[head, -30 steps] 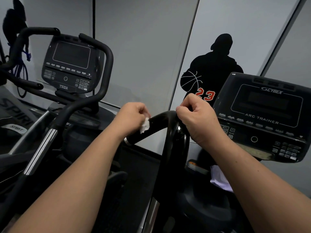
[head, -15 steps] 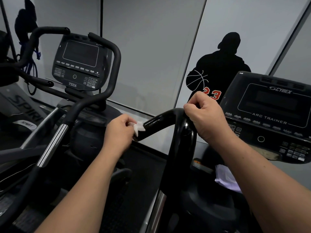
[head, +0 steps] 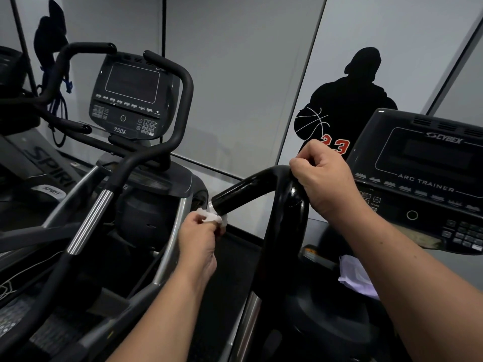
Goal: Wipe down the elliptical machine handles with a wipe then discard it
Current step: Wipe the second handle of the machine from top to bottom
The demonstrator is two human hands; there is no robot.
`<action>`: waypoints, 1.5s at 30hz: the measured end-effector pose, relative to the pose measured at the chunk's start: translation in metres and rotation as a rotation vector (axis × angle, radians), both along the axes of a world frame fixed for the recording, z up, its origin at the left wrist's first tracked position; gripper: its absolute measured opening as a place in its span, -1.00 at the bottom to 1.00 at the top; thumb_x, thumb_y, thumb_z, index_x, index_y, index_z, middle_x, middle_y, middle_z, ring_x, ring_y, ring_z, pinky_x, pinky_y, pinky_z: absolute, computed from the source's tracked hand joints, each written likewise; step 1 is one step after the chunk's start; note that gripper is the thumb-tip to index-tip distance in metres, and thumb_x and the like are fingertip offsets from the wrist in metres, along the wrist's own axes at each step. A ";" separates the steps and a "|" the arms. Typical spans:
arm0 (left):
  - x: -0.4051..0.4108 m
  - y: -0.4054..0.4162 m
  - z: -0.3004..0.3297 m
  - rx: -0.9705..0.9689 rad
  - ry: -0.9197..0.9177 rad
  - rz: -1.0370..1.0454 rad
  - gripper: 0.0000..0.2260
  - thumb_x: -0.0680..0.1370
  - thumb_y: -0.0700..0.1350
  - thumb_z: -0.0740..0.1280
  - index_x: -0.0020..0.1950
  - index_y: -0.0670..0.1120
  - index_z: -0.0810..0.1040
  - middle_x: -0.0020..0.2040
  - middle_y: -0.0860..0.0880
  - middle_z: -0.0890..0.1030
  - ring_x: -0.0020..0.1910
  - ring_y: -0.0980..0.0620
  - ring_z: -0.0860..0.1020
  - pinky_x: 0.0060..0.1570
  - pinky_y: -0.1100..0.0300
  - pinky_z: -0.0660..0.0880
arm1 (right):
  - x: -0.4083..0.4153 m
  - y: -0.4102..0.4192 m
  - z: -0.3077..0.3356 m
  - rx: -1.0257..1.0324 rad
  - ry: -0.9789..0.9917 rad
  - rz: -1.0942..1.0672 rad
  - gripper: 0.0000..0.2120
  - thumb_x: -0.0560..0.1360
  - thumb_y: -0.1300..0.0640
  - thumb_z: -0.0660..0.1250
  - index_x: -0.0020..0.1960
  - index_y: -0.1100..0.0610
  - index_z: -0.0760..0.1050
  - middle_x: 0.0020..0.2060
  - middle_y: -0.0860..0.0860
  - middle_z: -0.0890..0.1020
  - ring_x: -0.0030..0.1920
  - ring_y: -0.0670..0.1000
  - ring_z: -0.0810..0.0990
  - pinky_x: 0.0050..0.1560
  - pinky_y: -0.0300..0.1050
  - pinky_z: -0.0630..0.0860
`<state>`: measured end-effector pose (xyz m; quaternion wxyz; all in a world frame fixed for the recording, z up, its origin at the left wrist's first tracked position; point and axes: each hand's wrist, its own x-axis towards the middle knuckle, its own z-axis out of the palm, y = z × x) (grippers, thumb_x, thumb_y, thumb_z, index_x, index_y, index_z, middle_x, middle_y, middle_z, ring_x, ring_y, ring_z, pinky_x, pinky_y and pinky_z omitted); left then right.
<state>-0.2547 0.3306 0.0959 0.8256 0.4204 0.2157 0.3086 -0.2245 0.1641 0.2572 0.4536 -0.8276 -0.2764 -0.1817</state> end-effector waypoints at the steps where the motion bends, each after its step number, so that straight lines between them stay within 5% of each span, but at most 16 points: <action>1: 0.000 -0.004 -0.001 -0.030 -0.010 -0.015 -0.73 0.49 -0.47 0.33 -0.23 -0.11 0.47 -0.25 -0.15 0.55 -0.28 -0.01 0.55 -0.34 0.24 0.52 | 0.000 0.000 0.000 0.006 -0.001 0.000 -0.91 0.52 0.22 0.26 -0.14 0.22 0.46 -0.37 -0.01 0.45 -0.34 -0.02 0.41 -0.29 -0.04 0.40; 8: 0.004 0.014 0.009 -0.053 -0.006 0.144 -0.77 0.48 -0.43 0.34 -0.15 -0.09 0.58 -0.14 -0.17 0.61 -0.10 -0.14 0.55 0.04 -0.09 0.53 | 0.002 0.000 -0.001 0.023 0.006 0.010 -0.90 0.50 0.19 0.26 -0.17 0.19 0.46 -0.33 0.02 0.49 -0.29 0.02 0.47 -0.24 0.06 0.49; 18: -0.001 0.018 0.022 -0.049 0.028 0.031 -0.76 0.49 -0.47 0.28 -0.19 -0.15 0.55 -0.20 -0.17 0.58 -0.25 -0.06 0.52 -0.12 0.04 0.55 | 0.003 0.000 -0.002 0.029 0.020 0.025 -0.90 0.51 0.19 0.27 -0.18 0.18 0.45 -0.36 0.00 0.47 -0.32 0.00 0.44 -0.27 0.01 0.43; 20: -0.001 0.021 0.022 -0.033 0.041 0.053 -0.76 0.47 -0.46 0.30 -0.21 -0.13 0.56 -0.20 -0.17 0.59 -0.21 -0.12 0.53 -0.02 -0.08 0.57 | 0.003 -0.001 -0.002 0.031 0.023 0.023 -0.90 0.50 0.19 0.27 -0.18 0.17 0.46 -0.34 0.00 0.48 -0.31 0.01 0.45 -0.26 0.02 0.44; 27: -0.006 0.025 0.019 0.238 0.144 0.105 -0.85 0.43 -0.29 0.46 -0.25 -0.05 0.64 -0.25 -0.10 0.64 -0.20 -0.08 0.55 -0.08 -0.11 0.58 | 0.005 -0.001 -0.004 0.051 0.037 0.027 -0.89 0.48 0.18 0.27 -0.22 0.12 0.44 -0.37 -0.02 0.47 -0.33 0.00 0.44 -0.28 0.02 0.44; 30: -0.012 0.023 0.033 0.457 0.137 0.210 -0.95 0.45 -0.16 0.50 -0.17 -0.05 0.66 -0.19 -0.01 0.70 -0.21 0.06 0.58 -0.13 0.08 0.55 | 0.006 0.000 -0.004 0.051 0.037 0.029 -0.91 0.47 0.17 0.26 -0.21 0.14 0.45 -0.35 -0.01 0.48 -0.32 0.01 0.45 -0.28 0.04 0.46; 35: -0.009 0.011 0.048 0.879 0.224 0.281 -0.88 0.49 -0.23 0.34 -0.16 -0.04 0.63 -0.14 0.01 0.61 -0.11 -0.04 0.57 -0.14 0.14 0.46 | 0.004 0.000 -0.004 0.052 0.039 0.030 -0.90 0.49 0.19 0.26 -0.21 0.14 0.45 -0.33 0.01 0.49 -0.32 -0.01 0.44 -0.29 0.01 0.44; 40: 0.000 -0.023 0.073 1.263 0.111 0.340 -0.87 0.43 -0.31 0.31 -0.15 -0.12 0.61 -0.12 -0.03 0.58 -0.12 -0.03 0.43 -0.15 0.18 0.26 | 0.004 0.000 -0.003 0.049 0.043 0.015 -0.90 0.48 0.18 0.26 -0.22 0.14 0.44 -0.32 0.02 0.49 -0.31 0.01 0.45 -0.27 0.02 0.44; 45: 0.000 -0.008 0.070 1.188 0.158 0.374 -0.88 0.47 -0.29 0.30 -0.14 -0.13 0.61 -0.10 -0.05 0.58 -0.06 -0.11 0.51 -0.11 0.13 0.34 | 0.002 0.000 -0.004 0.047 0.049 0.010 -0.89 0.47 0.16 0.26 -0.21 0.16 0.44 -0.36 0.01 0.49 -0.35 0.01 0.44 -0.30 0.02 0.43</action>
